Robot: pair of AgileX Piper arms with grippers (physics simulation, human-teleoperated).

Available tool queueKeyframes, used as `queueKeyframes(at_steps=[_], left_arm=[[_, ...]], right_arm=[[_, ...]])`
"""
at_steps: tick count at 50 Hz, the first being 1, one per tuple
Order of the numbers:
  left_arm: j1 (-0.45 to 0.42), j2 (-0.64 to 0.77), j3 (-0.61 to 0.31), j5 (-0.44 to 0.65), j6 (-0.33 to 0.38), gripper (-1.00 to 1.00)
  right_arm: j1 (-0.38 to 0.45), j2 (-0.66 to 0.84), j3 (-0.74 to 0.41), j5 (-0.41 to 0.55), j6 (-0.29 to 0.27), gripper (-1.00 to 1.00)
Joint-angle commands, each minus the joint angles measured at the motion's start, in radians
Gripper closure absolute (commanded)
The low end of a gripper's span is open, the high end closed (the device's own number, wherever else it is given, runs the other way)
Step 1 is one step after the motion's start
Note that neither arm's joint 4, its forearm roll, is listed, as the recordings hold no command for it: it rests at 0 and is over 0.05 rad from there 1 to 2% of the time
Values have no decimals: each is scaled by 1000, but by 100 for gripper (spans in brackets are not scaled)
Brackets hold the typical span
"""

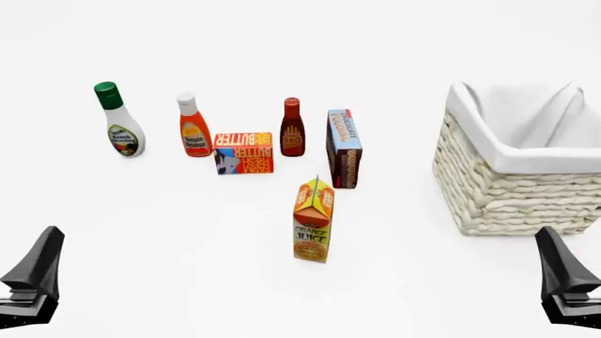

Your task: Pick the orange juice and place it in the basket.

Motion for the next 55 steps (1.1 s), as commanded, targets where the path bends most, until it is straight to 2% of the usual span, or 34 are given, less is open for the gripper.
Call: queueKeyframes(at_steps=[1, 6, 7, 8, 9, 16, 21, 24, 29, 31, 36, 41, 43, 55], left_arm=[[0, 6, -1, -5, 0, -100], [3, 2, -1, -2, 2, -100], [7, 37, -1, -25, -16, -100], [27, -18, -2, -3, 31, -100], [12, -7, -2, -1, 10, -100], [8, -9, -1, -1, 10, -100], [9, -11, -1, 2, 10, -100], [9, -13, -1, 3, 10, -100], [9, -15, -1, 6, 10, -100], [9, -16, -1, 7, 10, -100], [9, -17, -2, 8, 10, -100], [9, -16, -2, 8, 10, -100], [9, -16, -2, 8, 10, -100], [9, -14, -4, 7, 10, -100]], right_arm=[[-1, 11, 0, -8, -2, -100], [-1, 24, 0, -16, -7, -100], [-5, 19, 0, -11, -5, -100], [-6, 9, -1, -2, -1, -100], [-8, 4, -2, 2, 1, -100], [-15, 31, -5, -14, -4, -100], [-32, 5, -33, 33, -29, -100], [-42, 6, -33, 35, -26, -100], [-32, -24, -62, 56, 33, -100], [-4, -23, -79, 71, 55, -100], [16, -13, -141, 129, 79, -100], [9, 23, -181, 180, 73, -100], [23, 13, -200, 208, 104, -100], [92, 162, -313, 232, 147, -100]])
